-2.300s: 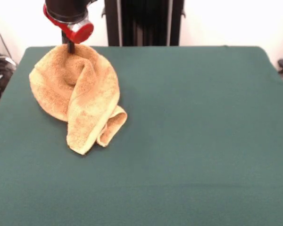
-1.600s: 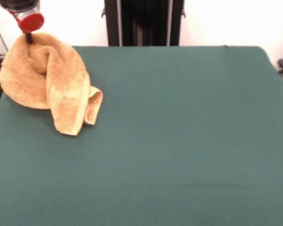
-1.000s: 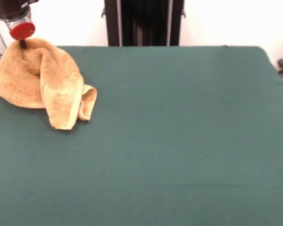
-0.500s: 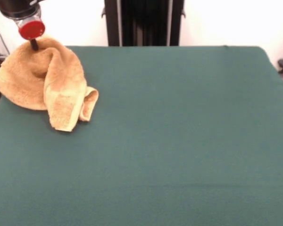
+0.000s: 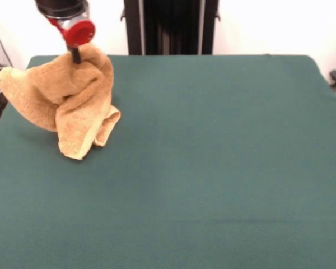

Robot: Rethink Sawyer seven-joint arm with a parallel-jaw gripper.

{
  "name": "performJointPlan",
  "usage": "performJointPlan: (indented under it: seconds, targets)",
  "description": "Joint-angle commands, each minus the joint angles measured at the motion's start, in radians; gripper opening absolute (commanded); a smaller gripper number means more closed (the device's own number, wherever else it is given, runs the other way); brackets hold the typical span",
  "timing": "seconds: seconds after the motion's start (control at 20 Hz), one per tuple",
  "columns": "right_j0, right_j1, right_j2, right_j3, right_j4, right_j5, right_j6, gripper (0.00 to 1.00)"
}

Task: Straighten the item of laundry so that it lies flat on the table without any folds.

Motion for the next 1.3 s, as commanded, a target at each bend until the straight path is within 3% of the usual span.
performJointPlan:
  seconds: [0.05, 0.3, 0.45, 0.95, 1.3]
  targets:
    - [0.069, 0.052, 0.081, -0.030, 0.030, 0.047, 0.243, 0.00]
    - [0.106, 0.096, 0.044, -0.081, 0.005, -0.003, 0.245, 0.00]
    - [0.127, 0.131, 0.029, -0.147, 0.017, 0.028, 0.279, 0.00]
    - [0.106, 0.217, 0.145, -0.376, 0.171, 0.181, 0.329, 0.00]
    - [0.152, 0.302, 0.070, -0.543, 0.208, 0.270, 0.429, 0.00]
